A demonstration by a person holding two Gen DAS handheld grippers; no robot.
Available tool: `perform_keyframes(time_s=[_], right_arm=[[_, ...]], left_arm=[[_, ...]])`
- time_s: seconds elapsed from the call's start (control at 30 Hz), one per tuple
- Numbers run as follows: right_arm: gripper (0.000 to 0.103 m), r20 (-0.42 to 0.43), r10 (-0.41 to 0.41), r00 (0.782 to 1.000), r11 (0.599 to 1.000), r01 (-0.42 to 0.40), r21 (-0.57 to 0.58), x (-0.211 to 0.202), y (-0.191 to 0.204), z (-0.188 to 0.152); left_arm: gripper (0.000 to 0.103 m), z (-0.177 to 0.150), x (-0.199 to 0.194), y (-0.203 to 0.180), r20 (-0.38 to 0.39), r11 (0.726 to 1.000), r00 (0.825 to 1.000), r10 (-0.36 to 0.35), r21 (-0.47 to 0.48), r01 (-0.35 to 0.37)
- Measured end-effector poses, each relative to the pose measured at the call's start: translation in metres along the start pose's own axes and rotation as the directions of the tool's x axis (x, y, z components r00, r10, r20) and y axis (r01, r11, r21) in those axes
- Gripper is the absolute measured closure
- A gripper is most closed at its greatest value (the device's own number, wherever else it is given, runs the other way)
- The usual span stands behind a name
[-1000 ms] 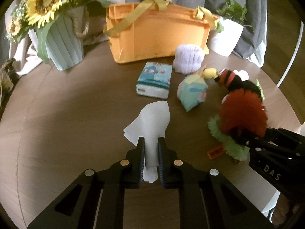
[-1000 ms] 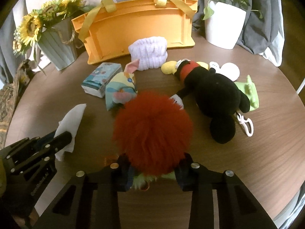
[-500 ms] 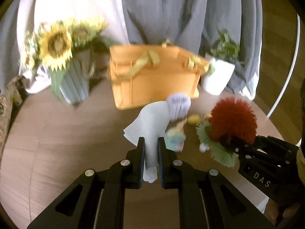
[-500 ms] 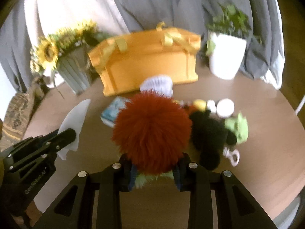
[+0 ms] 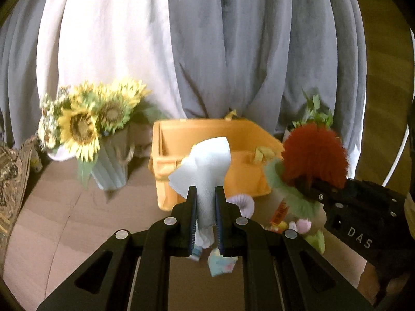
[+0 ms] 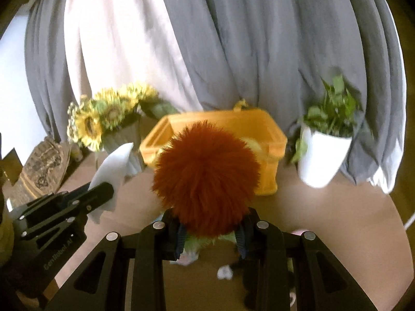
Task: Organize soft objects
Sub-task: 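Carry tissue and pompom to the orange crate and release both inside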
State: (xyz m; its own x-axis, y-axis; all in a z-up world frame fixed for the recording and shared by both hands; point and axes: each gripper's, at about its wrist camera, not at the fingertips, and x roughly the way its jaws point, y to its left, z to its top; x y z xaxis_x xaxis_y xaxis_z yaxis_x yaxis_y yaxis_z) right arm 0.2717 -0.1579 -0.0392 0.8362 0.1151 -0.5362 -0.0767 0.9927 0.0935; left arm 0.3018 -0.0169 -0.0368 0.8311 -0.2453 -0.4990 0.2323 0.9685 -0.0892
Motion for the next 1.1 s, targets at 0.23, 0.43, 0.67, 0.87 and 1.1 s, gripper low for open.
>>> perform_keyframes(time_s=[0.23,0.43,0.67,0.87,1.1], right_arm=[[0.071,0.063,0.020,0.998,1.000,-0.020,0.002,0.013,-0.013,0.026],[0.071,0.106,0.029,0.994,0.999,-0.030,0.011,0.026,-0.020,0.052],[0.071,0.118,0.033,0.992,0.999,-0.035,0.010,0.050,-0.023,0.078],[0.071,0.086,0.036,0.996,0.999,-0.038,0.018,0.083,-0.026,0.093],[0.071,-0.002,0.035,0.999,0.998,-0.034,0.054,0.134,-0.037,0.107]], left_arm=[[0.089,0.026,0.014,-0.008,0.055,1.000,0.998,0.013,0.008,-0.014],[0.089,0.051,0.027,-0.006,0.106,0.999,0.994,0.020,0.026,-0.023],[0.089,0.075,0.053,0.000,0.138,0.998,0.990,0.039,0.041,-0.045],[0.089,0.090,0.086,0.006,0.112,0.999,0.993,0.041,0.024,-0.044],[0.089,0.097,0.133,0.018,0.022,0.999,0.999,0.041,0.006,-0.042]])
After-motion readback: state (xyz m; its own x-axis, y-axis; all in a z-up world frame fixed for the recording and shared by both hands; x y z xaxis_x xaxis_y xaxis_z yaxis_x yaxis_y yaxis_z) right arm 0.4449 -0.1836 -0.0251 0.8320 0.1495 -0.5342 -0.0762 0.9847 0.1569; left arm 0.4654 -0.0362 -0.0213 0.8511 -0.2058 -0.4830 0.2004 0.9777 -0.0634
